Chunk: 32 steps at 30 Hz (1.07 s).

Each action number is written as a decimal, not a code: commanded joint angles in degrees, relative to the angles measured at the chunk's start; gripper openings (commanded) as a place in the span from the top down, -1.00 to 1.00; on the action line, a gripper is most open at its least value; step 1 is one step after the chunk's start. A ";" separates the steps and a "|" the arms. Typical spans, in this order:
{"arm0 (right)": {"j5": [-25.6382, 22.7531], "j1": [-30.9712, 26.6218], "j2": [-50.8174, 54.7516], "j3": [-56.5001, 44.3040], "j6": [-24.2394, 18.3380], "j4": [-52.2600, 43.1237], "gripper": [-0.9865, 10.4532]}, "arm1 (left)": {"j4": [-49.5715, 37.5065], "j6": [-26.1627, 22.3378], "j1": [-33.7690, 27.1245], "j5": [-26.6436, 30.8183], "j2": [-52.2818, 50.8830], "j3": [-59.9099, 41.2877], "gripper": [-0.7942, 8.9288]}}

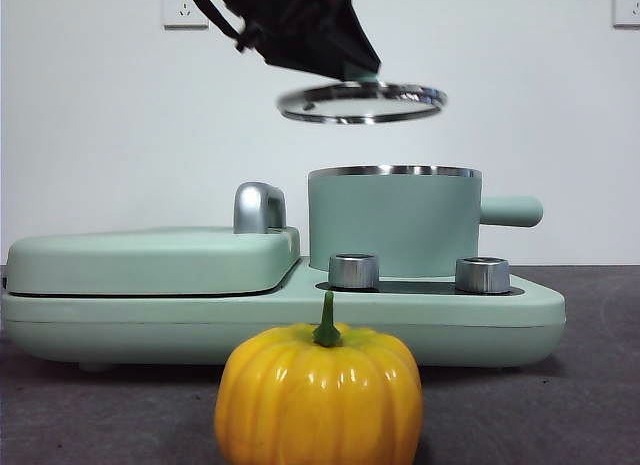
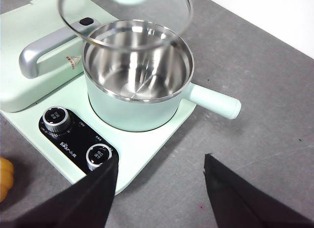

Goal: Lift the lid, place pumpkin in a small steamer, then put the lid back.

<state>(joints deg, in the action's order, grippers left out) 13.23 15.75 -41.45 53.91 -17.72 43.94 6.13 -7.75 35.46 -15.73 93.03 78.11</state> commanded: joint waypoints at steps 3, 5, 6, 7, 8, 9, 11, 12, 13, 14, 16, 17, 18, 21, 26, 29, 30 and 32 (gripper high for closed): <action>0.24 0.26 -0.37 1.09 0.81 -0.55 0.34 | 5.29 -0.55 -1.33 1.18 -4.48 1.90 0.81; 0.24 0.26 -0.37 1.09 0.81 -0.55 0.34 | 7.93 -0.55 -2.32 1.18 -6.62 1.90 0.81; 0.24 0.26 -0.37 1.09 0.81 -0.55 0.34 | 9.11 -0.55 -2.73 1.18 -7.52 1.90 0.81; 0.24 0.26 -0.37 1.09 0.81 -0.52 0.34 | 10.43 -0.55 -3.28 1.20 -8.59 1.90 0.81; 0.24 0.26 -0.37 1.09 0.81 -0.50 0.34 | 11.63 -0.55 -3.80 1.27 -9.60 1.90 0.80; 0.24 0.31 -0.37 1.09 0.81 -0.39 0.34 | 12.68 -0.55 -4.26 1.44 -10.43 1.90 0.80; 0.31 0.42 -0.37 1.09 0.81 -0.17 0.34 | 15.41 -0.57 -5.16 2.82 -12.07 1.90 0.80; 0.31 0.61 -0.37 1.09 0.81 -0.15 0.34 | 16.68 -0.61 -5.57 3.45 -12.74 1.88 0.80; 0.31 0.90 -0.37 1.09 0.79 -0.17 0.34 | 18.16 -0.72 -6.03 3.93 -13.51 1.88 0.80; 0.37 1.22 -0.37 1.09 0.79 -0.15 0.34 | 19.65 -0.92 -6.49 3.96 -14.23 1.88 0.80; 0.72 2.05 -0.37 1.09 0.79 -0.13 0.33 | 22.12 -1.44 -7.21 3.96 -15.52 1.88 0.80; 0.94 2.58 -0.39 1.09 0.79 -0.09 0.33 | 23.30 -1.88 -7.58 3.98 -16.20 1.88 0.80; 1.16 3.04 -0.39 1.09 0.79 -0.07 0.32 | 24.22 -2.12 -7.85 3.96 -16.76 1.88 0.80; 2.82 4.79 -0.46 1.09 0.76 0.35 0.22 | 26.16 -2.29 -8.63 3.98 -18.56 1.88 0.80; 4.98 8.50 -1.55 1.09 0.76 2.12 0.09 | 27.19 -2.29 -9.68 3.98 -21.00 1.88 0.80; 6.25 11.17 -2.93 1.09 0.74 3.10 0.06 | 27.32 -2.29 -10.12 3.98 -22.08 1.88 0.80; 6.56 11.96 -3.39 1.09 0.76 3.30 0.06 | 27.32 -2.29 -10.25 3.96 -22.36 1.88 0.80; 6.91 13.90 -4.79 1.09 0.74 3.45 0.06 | 27.32 -2.29 -10.49 3.96 -22.75 1.88 0.81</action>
<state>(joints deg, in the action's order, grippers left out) 19.75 28.71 -45.47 53.91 -17.63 47.44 34.87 -9.48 24.88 -11.70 70.63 78.22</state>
